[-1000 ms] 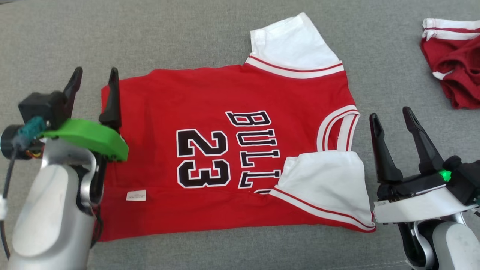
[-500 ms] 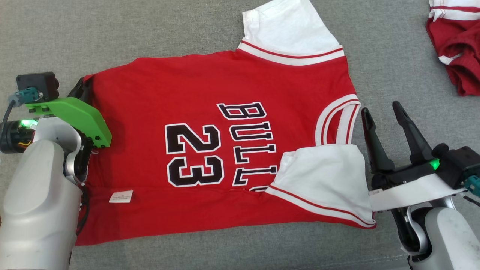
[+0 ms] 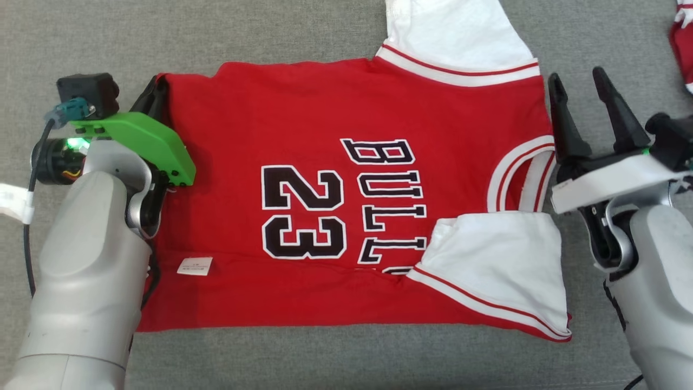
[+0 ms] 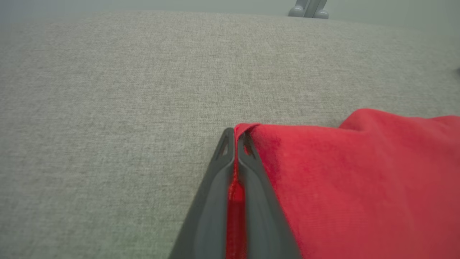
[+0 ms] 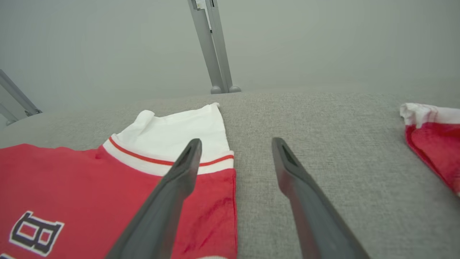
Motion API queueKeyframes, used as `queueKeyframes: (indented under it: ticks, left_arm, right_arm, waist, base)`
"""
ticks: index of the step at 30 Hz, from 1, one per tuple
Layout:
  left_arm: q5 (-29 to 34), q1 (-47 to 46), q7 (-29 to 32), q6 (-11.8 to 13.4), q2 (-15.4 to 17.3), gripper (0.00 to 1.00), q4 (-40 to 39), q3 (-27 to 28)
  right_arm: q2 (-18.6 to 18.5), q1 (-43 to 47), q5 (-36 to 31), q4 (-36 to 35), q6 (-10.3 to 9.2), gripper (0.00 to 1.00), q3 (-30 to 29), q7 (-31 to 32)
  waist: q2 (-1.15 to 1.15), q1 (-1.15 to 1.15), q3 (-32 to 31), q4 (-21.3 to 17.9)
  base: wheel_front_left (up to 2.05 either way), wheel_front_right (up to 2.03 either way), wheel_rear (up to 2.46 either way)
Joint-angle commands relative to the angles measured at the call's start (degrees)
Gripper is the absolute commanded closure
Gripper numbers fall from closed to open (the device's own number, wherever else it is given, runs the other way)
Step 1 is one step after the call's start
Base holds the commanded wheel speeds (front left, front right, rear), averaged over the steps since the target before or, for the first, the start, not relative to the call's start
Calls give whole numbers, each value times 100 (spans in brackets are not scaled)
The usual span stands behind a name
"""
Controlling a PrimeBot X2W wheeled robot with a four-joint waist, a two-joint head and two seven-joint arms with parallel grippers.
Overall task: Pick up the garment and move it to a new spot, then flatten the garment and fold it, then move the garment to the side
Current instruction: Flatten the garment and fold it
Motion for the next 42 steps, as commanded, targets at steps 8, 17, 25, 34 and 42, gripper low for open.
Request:
queueKeyframes:
  ticks: [8,17,25,34,42]
  left_arm:
    - [-2,-376,-244,-113,-302,100,285,-230]
    - [-78,-651,-464,-201,-526,100,647,-491]
    - [-174,-833,-617,-240,-624,100,916,-649]
    - [-325,-885,-954,-255,-565,100,1036,-754]
    - [-387,-722,-1261,-255,-299,100,682,-725]
  right_arm:
    - [-345,-1746,385,1429,-3,0,522,249]
    - [-601,-3125,583,3069,-2,0,1181,758]
    - [-672,-3700,932,3803,-2,0,1787,1106]
    - [-843,-3811,1486,3811,-2,100,2284,750]
    - [-1263,-3393,1935,3158,-2,100,2613,-66]
  waist:
    - [0,0,344,587]
    - [0,0,380,851]
    - [0,0,388,932]
    - [0,0,212,878]
    - [0,0,-281,676]
  base:
    - [0,0,0]
    - [0,0,0]
    - [0,0,0]
    - [0,0,0]
    - [0,0,0]
